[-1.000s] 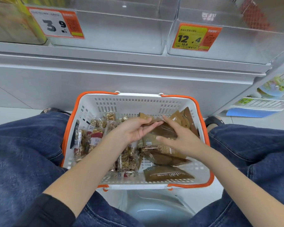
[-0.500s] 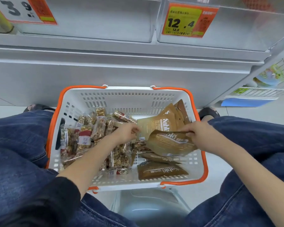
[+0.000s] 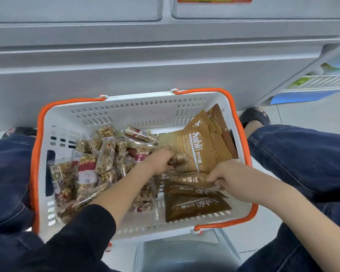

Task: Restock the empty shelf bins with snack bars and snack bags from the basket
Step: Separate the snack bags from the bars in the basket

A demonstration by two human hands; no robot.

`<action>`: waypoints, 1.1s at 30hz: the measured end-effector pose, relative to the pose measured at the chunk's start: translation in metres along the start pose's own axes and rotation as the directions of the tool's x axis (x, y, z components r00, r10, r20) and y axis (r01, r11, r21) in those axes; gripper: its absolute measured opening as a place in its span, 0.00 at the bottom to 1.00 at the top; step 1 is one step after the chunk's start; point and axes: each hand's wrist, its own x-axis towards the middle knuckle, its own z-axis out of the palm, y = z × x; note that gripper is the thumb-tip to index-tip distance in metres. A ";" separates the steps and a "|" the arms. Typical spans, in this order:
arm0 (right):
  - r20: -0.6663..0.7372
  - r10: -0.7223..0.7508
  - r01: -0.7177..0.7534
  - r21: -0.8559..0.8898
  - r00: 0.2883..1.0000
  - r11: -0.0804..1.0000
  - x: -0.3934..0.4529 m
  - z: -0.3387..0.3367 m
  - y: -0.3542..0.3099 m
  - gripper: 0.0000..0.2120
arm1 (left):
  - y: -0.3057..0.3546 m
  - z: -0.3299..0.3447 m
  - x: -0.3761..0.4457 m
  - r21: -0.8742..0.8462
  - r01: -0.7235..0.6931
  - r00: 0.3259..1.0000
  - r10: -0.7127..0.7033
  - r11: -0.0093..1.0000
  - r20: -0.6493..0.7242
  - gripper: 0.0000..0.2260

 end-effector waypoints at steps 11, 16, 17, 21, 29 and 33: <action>-0.099 -0.052 0.043 -0.087 0.994 0.995 0.024 0.024 -0.032 0.24 | -0.064 -0.070 -0.115 -0.221 0.573 0.713 -0.613 0.789 -0.341 0.23; -0.207 -0.049 0.039 -0.052 0.977 0.998 0.019 0.027 -0.032 0.27 | -0.061 -0.056 -0.123 0.146 0.558 0.736 -0.407 0.817 -0.540 0.33; -0.197 -0.011 -0.002 -0.065 0.980 0.998 0.020 0.030 -0.026 0.23 | -0.058 -0.055 -0.118 0.264 0.485 0.790 -0.288 0.834 -0.541 0.35; -0.091 0.135 -0.151 -0.208 0.987 0.966 0.022 0.041 -0.007 0.16 | -0.034 -0.041 -0.094 0.516 0.050 0.973 0.074 0.855 -0.218 0.34; -0.047 0.206 -0.211 -0.233 0.977 0.949 0.032 0.041 0.006 0.13 | -0.052 -0.038 -0.023 0.172 0.178 0.984 -0.172 0.969 -0.049 0.14; -0.007 0.187 -0.185 -0.203 0.982 0.962 0.043 0.042 0.013 0.13 | -0.059 -0.042 -0.004 0.191 0.279 0.959 -0.284 0.941 -0.005 0.11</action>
